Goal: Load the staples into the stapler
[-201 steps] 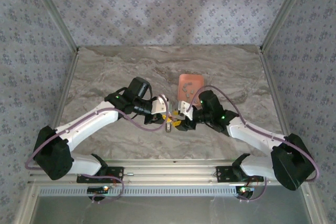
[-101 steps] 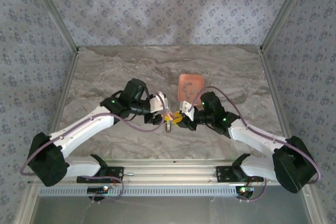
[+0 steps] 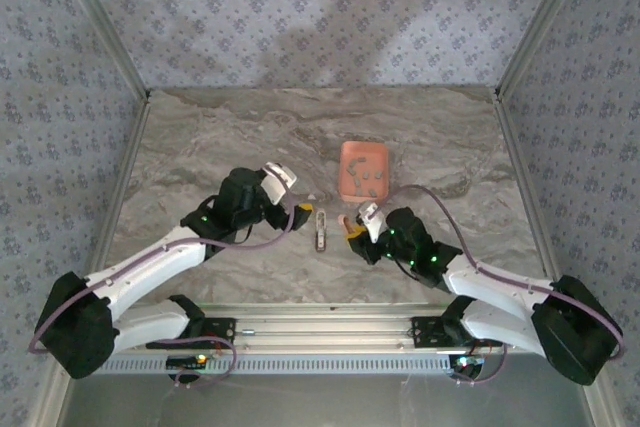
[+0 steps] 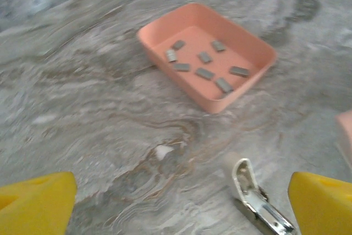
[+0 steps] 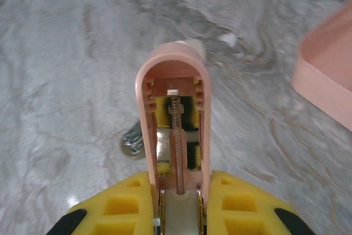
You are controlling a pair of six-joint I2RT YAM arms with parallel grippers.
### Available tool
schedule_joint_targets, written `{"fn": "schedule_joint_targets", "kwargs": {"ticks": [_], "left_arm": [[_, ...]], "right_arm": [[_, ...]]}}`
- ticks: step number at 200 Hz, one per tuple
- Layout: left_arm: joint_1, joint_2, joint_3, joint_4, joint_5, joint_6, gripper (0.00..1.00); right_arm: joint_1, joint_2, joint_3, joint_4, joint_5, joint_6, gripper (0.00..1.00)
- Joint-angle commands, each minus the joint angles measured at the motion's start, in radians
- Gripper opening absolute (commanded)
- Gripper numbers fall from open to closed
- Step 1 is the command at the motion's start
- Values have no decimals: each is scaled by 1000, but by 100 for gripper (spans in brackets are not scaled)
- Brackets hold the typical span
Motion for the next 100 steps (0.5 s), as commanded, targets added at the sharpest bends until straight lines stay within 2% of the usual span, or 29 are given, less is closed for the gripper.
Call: {"fn": "schedule_joint_targets", "kwargs": {"ticks": [1,49,68,100], "left_arm": [[25,-19,-40,91,-128,-195,98],[54,-48,-127,87,-293,-346,98],[78,-75,-160,84,-302,-376,98],[94,-116,-199,88,-313,-399,98]], "right_arm": [[44,-4,-9,38,257,256,10],[83,108,90,-125,427,495,10],[97,181,130,-136,432,584,10],[132,298,210,-152,456,614,10]]}}
